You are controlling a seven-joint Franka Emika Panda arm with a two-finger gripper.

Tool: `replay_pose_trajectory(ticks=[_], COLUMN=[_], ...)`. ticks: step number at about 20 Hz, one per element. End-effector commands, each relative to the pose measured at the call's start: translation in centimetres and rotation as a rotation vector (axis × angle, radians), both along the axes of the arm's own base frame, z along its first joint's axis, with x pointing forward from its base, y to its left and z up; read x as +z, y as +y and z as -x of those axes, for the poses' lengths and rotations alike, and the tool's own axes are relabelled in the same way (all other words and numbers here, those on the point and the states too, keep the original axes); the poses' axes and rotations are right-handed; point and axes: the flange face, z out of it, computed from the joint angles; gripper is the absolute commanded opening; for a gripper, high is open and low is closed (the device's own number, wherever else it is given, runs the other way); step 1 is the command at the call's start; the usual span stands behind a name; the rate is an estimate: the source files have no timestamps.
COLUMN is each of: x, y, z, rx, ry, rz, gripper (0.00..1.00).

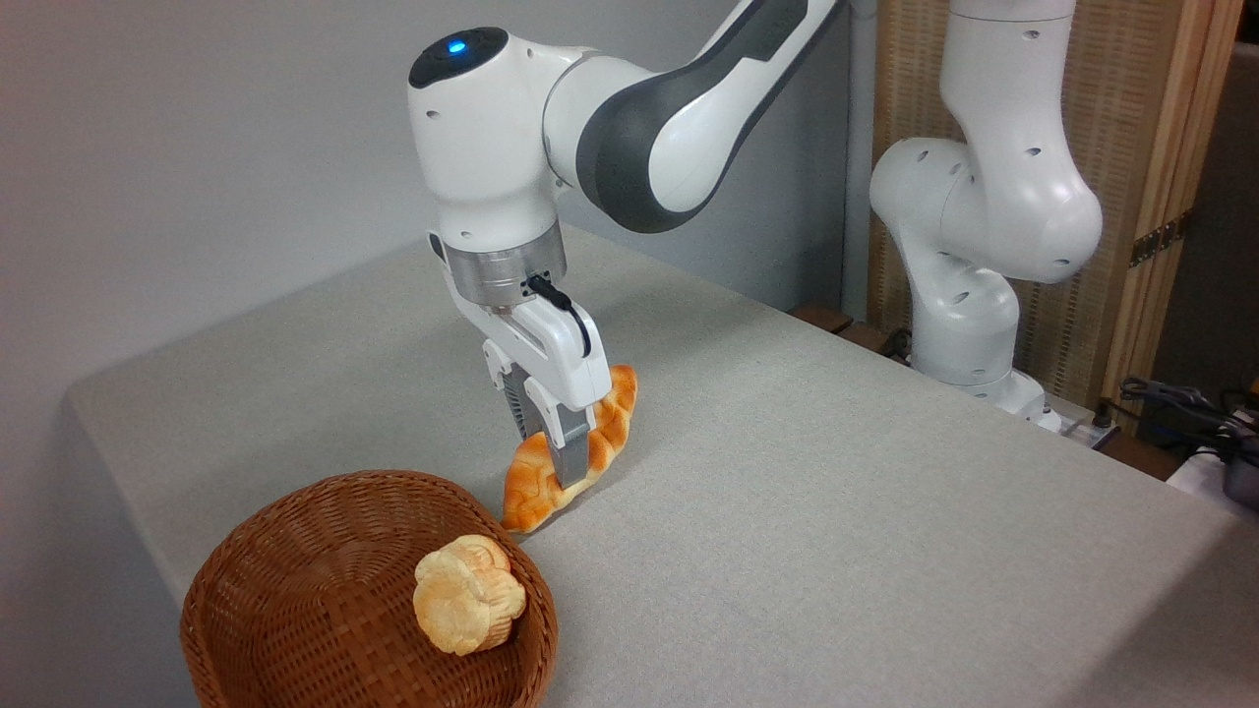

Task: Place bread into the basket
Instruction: 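Carry the braided bread roll in the gripper over the wicker basket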

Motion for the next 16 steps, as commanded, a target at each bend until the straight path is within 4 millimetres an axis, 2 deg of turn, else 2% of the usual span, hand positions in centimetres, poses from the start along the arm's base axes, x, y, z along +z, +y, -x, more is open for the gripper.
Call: replay_pose_trajectory(ticks=[1,4,12,16], x=[1.3,3.6,10.1,11.3], y=[0.1,0.1,0.2,0.7], z=[0.1,-0.2,-1.7,-3.1], rx=[-0.016,-0.007,0.015,0.019], ry=[-0.026,-0.064,-0.115,-0.196], rz=[0.009,0.026,0.094,0.128], gripper=[0.39,0.34,0.34,0.36])
